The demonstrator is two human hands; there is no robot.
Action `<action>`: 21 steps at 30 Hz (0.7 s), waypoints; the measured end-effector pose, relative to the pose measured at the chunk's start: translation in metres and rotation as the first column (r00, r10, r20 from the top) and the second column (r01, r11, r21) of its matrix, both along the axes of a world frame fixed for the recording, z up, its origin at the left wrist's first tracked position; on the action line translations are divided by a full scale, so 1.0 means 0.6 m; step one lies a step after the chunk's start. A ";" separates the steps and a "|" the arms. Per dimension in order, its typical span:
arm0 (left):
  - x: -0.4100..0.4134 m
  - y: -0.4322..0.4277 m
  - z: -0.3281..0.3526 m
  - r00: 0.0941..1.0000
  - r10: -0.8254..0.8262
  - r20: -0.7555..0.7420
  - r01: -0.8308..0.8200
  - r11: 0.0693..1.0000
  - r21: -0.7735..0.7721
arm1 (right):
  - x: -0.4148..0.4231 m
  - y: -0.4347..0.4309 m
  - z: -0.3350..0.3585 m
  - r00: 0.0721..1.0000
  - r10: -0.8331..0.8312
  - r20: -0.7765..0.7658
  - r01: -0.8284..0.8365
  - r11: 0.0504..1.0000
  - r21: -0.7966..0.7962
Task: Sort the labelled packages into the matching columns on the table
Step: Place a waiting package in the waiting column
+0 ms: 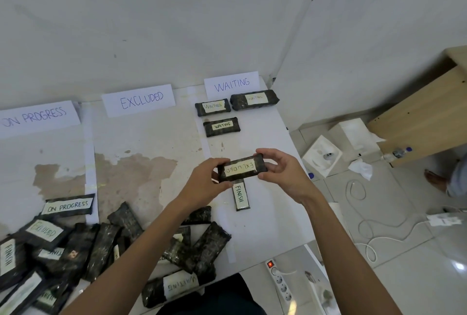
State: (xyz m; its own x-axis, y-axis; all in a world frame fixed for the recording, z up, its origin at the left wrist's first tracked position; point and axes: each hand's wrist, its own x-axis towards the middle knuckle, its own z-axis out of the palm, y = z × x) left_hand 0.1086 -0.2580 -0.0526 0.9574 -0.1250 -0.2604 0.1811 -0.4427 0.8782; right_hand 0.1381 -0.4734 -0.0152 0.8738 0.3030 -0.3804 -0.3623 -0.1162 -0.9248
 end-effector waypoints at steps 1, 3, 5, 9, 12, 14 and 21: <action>0.000 0.003 0.000 1.000 0.011 0.012 -0.011 1.000 -0.004 | -0.001 0.002 0.003 0.999 0.029 0.022 -0.027 0.997 -0.076; 0.002 0.011 0.001 0.999 0.036 0.010 -0.036 0.999 -0.038 | -0.002 0.010 0.006 0.997 0.060 0.047 -0.048 0.974 -0.223; 0.003 0.018 0.007 0.993 0.110 -0.031 -0.113 0.983 -0.145 | -0.006 0.024 0.007 0.999 0.023 0.046 -0.009 0.962 -0.272; 0.000 0.030 0.025 0.905 0.362 -0.225 -0.423 0.829 -0.366 | -0.030 0.078 -0.002 0.996 -0.088 0.020 0.090 0.968 -0.232; -0.008 0.043 0.025 0.808 0.482 -0.339 -0.587 0.712 -0.386 | -0.057 0.128 -0.016 0.999 -0.051 -0.017 0.046 0.979 -0.200; -0.012 0.054 0.027 0.786 0.510 -0.351 -0.616 0.696 -0.369 | -0.071 0.156 -0.024 0.999 0.035 -0.024 -0.040 0.976 -0.215; -0.007 0.111 0.031 0.953 0.285 -0.099 -0.294 0.952 -0.084 | -0.026 0.207 -0.021 0.998 0.052 -0.036 -0.058 0.984 -0.170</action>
